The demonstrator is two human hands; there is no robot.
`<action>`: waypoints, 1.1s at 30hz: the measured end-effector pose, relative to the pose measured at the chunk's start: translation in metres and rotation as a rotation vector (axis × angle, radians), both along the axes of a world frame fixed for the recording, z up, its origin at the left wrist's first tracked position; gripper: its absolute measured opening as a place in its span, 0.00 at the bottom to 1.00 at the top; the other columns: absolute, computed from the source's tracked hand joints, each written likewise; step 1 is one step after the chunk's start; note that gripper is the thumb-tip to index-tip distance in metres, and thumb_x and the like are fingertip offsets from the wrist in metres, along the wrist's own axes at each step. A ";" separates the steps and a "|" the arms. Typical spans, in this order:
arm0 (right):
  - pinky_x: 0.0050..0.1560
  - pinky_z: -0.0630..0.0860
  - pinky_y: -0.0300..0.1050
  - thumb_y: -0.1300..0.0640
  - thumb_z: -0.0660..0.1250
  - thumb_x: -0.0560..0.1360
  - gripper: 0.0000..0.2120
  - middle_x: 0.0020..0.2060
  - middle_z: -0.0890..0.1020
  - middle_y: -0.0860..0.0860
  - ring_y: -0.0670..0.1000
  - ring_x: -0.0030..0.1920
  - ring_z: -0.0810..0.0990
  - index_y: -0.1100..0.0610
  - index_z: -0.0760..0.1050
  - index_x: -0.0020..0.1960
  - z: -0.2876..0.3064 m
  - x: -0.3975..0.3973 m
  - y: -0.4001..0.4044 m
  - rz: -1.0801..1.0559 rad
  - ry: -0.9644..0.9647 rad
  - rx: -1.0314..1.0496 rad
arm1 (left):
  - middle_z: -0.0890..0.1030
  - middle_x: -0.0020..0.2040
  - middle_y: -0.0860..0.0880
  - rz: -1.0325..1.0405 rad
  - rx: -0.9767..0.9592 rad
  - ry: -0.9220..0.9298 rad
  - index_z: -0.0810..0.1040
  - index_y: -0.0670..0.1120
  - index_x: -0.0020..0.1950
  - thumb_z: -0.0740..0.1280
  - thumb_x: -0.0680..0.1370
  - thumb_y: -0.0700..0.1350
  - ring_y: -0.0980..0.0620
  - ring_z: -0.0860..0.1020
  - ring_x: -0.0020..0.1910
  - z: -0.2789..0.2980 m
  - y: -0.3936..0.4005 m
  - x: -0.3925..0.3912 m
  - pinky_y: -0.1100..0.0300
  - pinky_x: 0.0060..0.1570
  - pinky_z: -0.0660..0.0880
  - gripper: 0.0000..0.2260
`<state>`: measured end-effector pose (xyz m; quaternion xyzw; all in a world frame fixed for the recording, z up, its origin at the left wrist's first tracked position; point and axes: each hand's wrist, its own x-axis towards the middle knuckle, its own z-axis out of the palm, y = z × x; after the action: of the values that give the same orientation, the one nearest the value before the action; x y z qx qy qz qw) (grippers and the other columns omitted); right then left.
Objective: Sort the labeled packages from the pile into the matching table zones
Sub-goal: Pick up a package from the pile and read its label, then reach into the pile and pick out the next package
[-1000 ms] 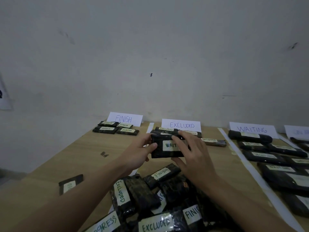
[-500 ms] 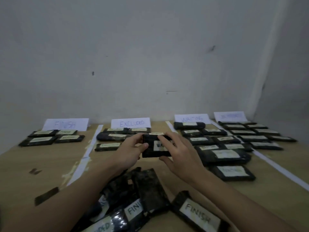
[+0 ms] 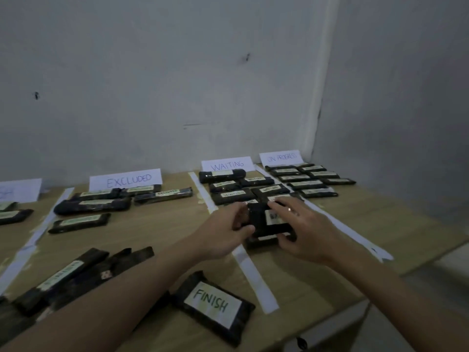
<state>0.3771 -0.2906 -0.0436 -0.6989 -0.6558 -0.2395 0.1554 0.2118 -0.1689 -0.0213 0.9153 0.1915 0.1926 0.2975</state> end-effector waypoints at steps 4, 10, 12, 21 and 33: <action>0.59 0.72 0.46 0.55 0.70 0.68 0.32 0.69 0.68 0.51 0.52 0.67 0.69 0.54 0.65 0.70 -0.003 0.046 -0.027 -0.139 0.138 -0.093 | 0.69 0.67 0.48 -0.086 0.366 0.190 0.62 0.47 0.71 0.60 0.79 0.51 0.50 0.68 0.66 -0.015 -0.013 0.024 0.53 0.64 0.68 0.22; 0.64 0.67 0.43 0.56 0.66 0.68 0.32 0.69 0.67 0.50 0.51 0.67 0.67 0.53 0.64 0.71 -0.012 0.093 -0.036 -0.250 0.257 -0.309 | 0.65 0.71 0.51 -0.206 0.619 0.289 0.59 0.49 0.73 0.54 0.80 0.53 0.52 0.63 0.69 -0.032 -0.027 0.048 0.55 0.66 0.61 0.22; 0.66 0.66 0.43 0.55 0.66 0.68 0.32 0.69 0.66 0.50 0.51 0.67 0.66 0.52 0.63 0.71 -0.017 0.101 -0.032 -0.266 0.293 -0.372 | 0.64 0.72 0.51 -0.221 0.631 0.311 0.58 0.49 0.73 0.53 0.80 0.54 0.53 0.61 0.71 -0.035 -0.028 0.051 0.55 0.67 0.60 0.22; 0.65 0.63 0.43 0.56 0.64 0.70 0.27 0.69 0.68 0.49 0.50 0.68 0.67 0.53 0.66 0.70 -0.019 0.078 -0.024 -0.145 0.285 -0.222 | 0.64 0.72 0.53 -0.206 0.623 0.340 0.59 0.51 0.73 0.53 0.80 0.54 0.55 0.62 0.70 -0.028 -0.017 0.028 0.58 0.67 0.58 0.22; 0.57 0.73 0.43 0.42 0.55 0.75 0.23 0.58 0.79 0.49 0.46 0.57 0.76 0.52 0.75 0.62 -0.028 -0.072 -0.003 0.333 0.262 -0.227 | 0.66 0.72 0.52 -0.086 0.523 0.488 0.61 0.52 0.73 0.51 0.82 0.47 0.54 0.62 0.71 -0.020 0.014 -0.086 0.56 0.68 0.59 0.18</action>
<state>0.3052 -0.2937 -0.0713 -0.6192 -0.7590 -0.0425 0.1970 0.1261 -0.1550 -0.0409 0.9867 0.1624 -0.0018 0.0068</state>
